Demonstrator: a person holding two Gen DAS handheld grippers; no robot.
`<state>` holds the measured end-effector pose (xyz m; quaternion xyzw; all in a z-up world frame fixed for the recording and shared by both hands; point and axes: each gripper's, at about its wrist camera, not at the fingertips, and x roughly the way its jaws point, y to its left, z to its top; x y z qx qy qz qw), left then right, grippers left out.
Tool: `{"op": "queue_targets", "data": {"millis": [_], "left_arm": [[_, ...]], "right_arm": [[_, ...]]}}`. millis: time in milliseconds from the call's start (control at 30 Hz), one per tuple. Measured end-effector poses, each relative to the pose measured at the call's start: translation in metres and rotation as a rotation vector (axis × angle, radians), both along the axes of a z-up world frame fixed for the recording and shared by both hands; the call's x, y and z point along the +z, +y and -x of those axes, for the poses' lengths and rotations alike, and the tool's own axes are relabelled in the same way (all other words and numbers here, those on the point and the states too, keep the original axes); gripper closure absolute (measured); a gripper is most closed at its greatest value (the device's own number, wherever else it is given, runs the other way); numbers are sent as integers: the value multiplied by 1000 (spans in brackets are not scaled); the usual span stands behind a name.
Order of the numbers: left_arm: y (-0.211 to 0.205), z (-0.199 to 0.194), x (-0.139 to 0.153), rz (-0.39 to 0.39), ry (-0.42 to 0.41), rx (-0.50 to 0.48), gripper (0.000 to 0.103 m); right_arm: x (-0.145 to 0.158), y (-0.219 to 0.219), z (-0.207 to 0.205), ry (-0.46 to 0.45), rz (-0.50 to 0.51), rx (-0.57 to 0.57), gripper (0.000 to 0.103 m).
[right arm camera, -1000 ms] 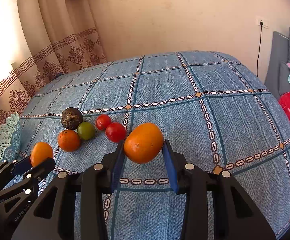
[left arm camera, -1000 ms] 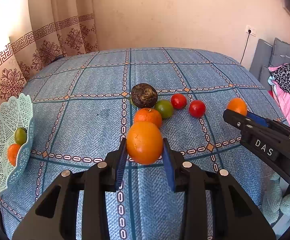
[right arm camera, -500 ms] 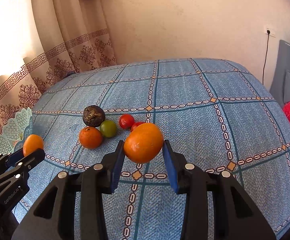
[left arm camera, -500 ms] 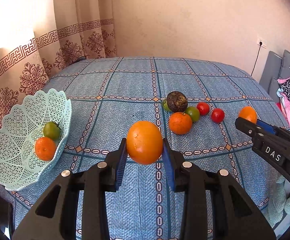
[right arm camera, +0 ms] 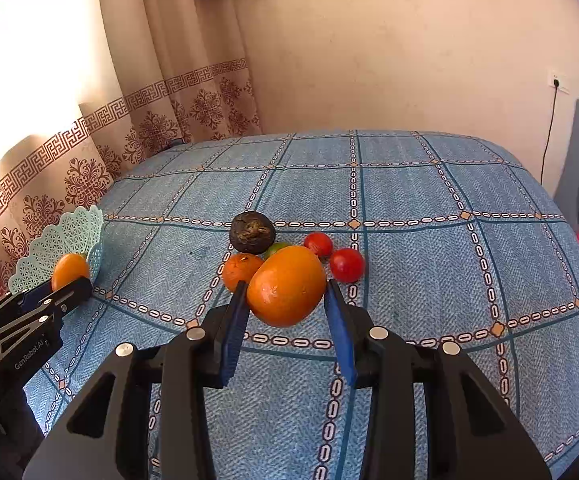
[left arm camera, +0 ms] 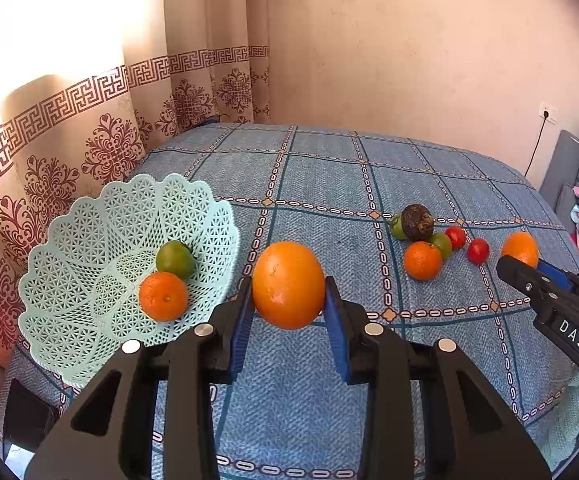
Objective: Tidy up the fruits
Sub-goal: 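Carry both oranges over the lace basket and open both grippers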
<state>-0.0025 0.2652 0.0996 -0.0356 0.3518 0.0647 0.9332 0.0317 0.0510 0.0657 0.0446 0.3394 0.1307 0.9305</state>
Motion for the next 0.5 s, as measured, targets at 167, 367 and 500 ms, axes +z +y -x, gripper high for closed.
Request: {"op": "queue_targets", "data": {"millis": [167, 367, 500], "left_arm": [[23, 6, 4, -3, -17, 42, 68], [51, 14, 4, -4, -28, 95, 68], [73, 21, 4, 4, -35, 133, 68]], "right_arm": [[8, 24, 4, -14, -4, 41, 64], [13, 55, 7, -18, -10, 91, 64], [17, 75, 9, -22, -11, 128, 64]]}}
